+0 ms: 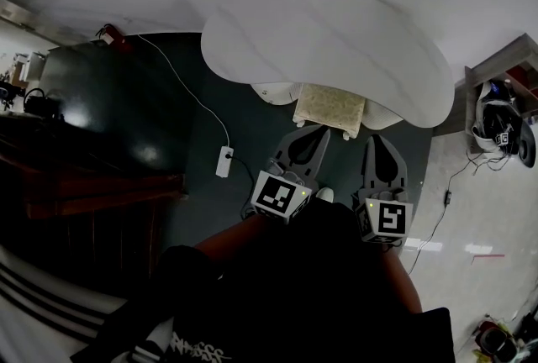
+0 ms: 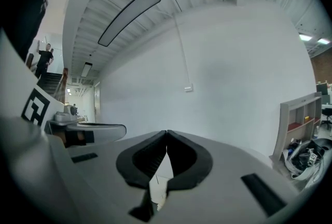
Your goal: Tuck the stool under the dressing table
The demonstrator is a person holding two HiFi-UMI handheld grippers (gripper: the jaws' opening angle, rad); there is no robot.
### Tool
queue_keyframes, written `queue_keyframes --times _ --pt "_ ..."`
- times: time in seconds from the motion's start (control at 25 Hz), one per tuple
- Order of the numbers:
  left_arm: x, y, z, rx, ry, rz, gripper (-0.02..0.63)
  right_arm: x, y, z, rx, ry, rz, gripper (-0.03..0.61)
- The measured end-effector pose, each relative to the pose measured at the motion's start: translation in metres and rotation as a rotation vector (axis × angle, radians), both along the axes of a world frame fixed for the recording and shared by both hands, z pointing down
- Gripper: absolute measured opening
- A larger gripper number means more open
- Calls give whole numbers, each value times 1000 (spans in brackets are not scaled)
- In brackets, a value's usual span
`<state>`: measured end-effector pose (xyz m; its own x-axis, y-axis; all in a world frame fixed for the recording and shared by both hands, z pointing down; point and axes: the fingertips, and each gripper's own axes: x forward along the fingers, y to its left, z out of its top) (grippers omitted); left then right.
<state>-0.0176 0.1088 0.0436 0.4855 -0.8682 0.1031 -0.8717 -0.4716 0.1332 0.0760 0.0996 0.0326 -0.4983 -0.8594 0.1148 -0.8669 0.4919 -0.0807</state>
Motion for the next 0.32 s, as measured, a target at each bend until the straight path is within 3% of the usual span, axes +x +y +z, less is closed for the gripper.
queue_keyframes --times 0.12,0.32 --pt "-7 -3 9 -32 -23 15 15 -10 -2 -2 3 -1 1 37" --pt "-19 -2 5 -2 -16 31 15 -22 1 0 11 -10 23 37"
